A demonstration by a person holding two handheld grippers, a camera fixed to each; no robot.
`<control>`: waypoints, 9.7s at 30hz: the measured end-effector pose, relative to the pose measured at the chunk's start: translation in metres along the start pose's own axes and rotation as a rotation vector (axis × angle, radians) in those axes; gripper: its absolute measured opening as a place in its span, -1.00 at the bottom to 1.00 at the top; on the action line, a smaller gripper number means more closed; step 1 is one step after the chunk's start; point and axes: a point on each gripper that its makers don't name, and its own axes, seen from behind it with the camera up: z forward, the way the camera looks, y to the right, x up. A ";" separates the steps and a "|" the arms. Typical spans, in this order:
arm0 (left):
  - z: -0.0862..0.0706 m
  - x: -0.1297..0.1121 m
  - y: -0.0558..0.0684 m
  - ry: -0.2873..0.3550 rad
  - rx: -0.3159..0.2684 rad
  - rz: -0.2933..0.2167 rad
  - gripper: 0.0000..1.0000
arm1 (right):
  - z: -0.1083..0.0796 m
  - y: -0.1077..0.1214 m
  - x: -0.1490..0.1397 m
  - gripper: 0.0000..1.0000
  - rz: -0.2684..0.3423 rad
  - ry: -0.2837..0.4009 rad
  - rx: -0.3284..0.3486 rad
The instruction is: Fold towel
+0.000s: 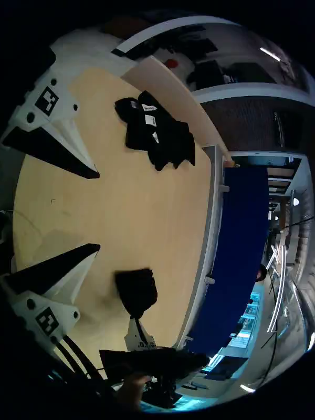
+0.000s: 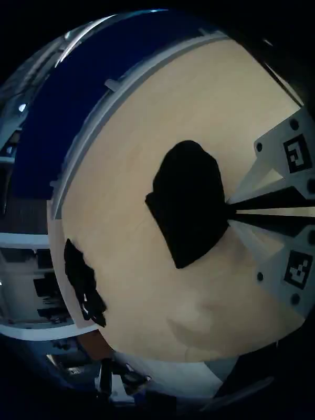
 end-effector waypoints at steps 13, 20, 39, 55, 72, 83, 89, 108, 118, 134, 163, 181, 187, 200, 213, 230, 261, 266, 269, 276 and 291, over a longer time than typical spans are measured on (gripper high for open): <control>0.006 0.030 0.012 0.047 -0.031 0.026 0.83 | -0.058 0.027 0.067 -0.91 -0.082 0.099 -0.059; 0.010 0.044 0.022 0.065 -0.054 0.047 0.84 | -0.082 0.040 0.077 -0.91 -0.083 0.122 -0.085; 0.022 0.059 0.048 0.070 -0.099 0.082 0.83 | -0.120 0.088 0.057 -0.91 -0.056 0.124 -0.122; 0.032 0.065 0.069 0.055 -0.105 0.101 0.83 | -0.174 0.173 0.006 -0.92 -0.009 0.105 -0.203; 0.031 0.063 0.087 0.031 -0.078 0.117 0.83 | -0.225 0.273 -0.065 -0.92 0.003 0.047 -0.287; 0.034 0.065 0.102 0.020 -0.064 0.136 0.84 | -0.241 0.322 -0.103 -0.92 0.014 0.013 -0.319; 0.036 0.067 0.111 0.014 -0.060 0.145 0.83 | -0.247 0.345 -0.120 -0.92 0.015 -0.008 -0.328; 0.044 0.070 0.142 0.005 -0.080 0.183 0.83 | -0.257 0.350 -0.173 -0.92 0.067 -0.041 -0.319; 0.045 0.071 0.153 0.003 -0.100 0.194 0.83 | -0.270 0.338 -0.214 -0.92 0.116 -0.075 -0.324; 0.044 0.073 0.162 0.004 -0.125 0.219 0.83 | -0.279 0.310 -0.271 -0.92 0.151 -0.143 -0.341; 0.041 0.075 0.165 0.005 -0.137 0.245 0.83 | -0.261 0.285 -0.360 -0.91 0.336 -0.269 -0.399; 0.040 0.073 0.166 0.005 -0.138 0.253 0.83 | -0.252 0.281 -0.368 -0.92 0.379 -0.260 -0.403; 0.041 0.075 0.167 0.006 -0.139 0.253 0.82 | -0.254 0.282 -0.360 -0.92 0.367 -0.244 -0.406; 0.040 0.074 0.166 0.006 -0.138 0.254 0.83 | -0.250 0.285 -0.367 -0.92 0.381 -0.270 -0.403; 0.039 0.073 0.161 0.003 -0.128 0.264 0.83 | -0.228 0.279 -0.403 -0.91 0.467 -0.340 -0.402; 0.042 0.074 0.165 0.000 -0.130 0.280 0.83 | -0.215 0.280 -0.422 -0.91 0.509 -0.398 -0.421; 0.047 0.077 0.172 -0.002 -0.144 0.291 0.83 | -0.221 0.278 -0.419 -0.19 0.519 -0.372 -0.413; 0.047 0.077 0.173 -0.003 -0.146 0.291 0.83 | -0.221 0.275 -0.418 0.02 0.513 -0.372 -0.402; 0.047 0.077 0.174 -0.002 -0.147 0.292 0.82 | -0.219 0.274 -0.417 0.03 0.508 -0.370 -0.400; 0.048 0.079 0.175 -0.001 -0.149 0.294 0.83 | -0.217 0.274 -0.416 0.04 0.504 -0.366 -0.397; 0.048 0.079 0.174 0.001 -0.149 0.286 0.83 | -0.236 0.265 -0.408 0.18 0.492 -0.351 -0.408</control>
